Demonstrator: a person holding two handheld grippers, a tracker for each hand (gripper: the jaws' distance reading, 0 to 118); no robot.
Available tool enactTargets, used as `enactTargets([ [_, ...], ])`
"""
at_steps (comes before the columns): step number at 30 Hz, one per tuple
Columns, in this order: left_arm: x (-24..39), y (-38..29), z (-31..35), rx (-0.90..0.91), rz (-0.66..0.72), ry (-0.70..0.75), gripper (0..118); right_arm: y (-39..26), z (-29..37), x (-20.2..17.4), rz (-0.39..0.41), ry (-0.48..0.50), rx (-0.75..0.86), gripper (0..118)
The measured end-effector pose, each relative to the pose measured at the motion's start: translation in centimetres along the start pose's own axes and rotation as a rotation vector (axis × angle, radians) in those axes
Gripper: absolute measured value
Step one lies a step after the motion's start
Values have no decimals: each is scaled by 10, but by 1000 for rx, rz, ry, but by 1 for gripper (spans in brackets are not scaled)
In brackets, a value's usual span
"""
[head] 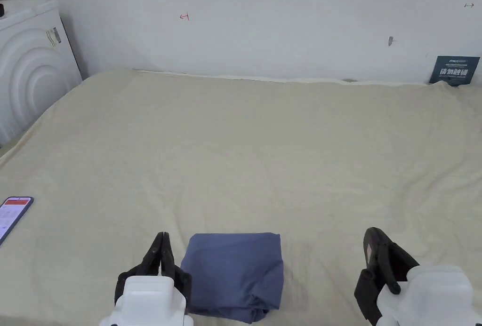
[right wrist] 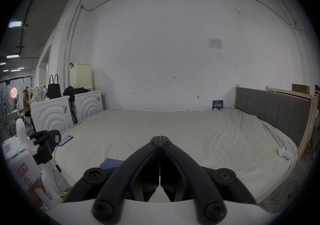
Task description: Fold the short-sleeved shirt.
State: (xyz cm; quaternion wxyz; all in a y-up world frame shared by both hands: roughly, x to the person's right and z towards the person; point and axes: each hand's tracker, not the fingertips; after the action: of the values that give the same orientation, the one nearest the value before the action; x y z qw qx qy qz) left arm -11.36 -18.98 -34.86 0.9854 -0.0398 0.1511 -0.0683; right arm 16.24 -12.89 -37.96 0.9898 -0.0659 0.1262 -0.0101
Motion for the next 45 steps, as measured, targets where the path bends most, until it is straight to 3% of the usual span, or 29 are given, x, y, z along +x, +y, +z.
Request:
enactTargets([
  [4,20,-19,-38,-83,-54,-48,1,-3,4,-2,13,6,-8,1],
  [13,132,-137,-122,-295,-361,-216,1,-21,1,19,-3,-43,-64,1],
  [19,181,-142,-88,-280,-336,-318,1,-28,2,36,15,-95,-99,1],
  [21,189,-131,-84,-291,-290,-481,1,-29,1,40,23,-103,-111,1],
  [23,197,-120,-80,-257,-289,-534,1,-29,0,39,29,-113,-108,1],
  [24,194,-103,-69,-193,-278,-499,1,-27,0,39,27,-115,-108,1],
  [27,154,-38,-52,-137,31,-456,1,-18,3,33,20,-111,-78,1],
  [29,119,6,-31,-18,98,-345,1,-9,3,25,21,-100,-57,1],
  [31,83,35,-13,119,37,-275,1,2,4,16,10,-73,-12,1],
  [39,-21,48,39,233,5,-17,1,28,16,-20,-4,75,78,1],
  [45,-47,34,28,102,36,-53,1,23,4,-29,11,158,53,1],
])
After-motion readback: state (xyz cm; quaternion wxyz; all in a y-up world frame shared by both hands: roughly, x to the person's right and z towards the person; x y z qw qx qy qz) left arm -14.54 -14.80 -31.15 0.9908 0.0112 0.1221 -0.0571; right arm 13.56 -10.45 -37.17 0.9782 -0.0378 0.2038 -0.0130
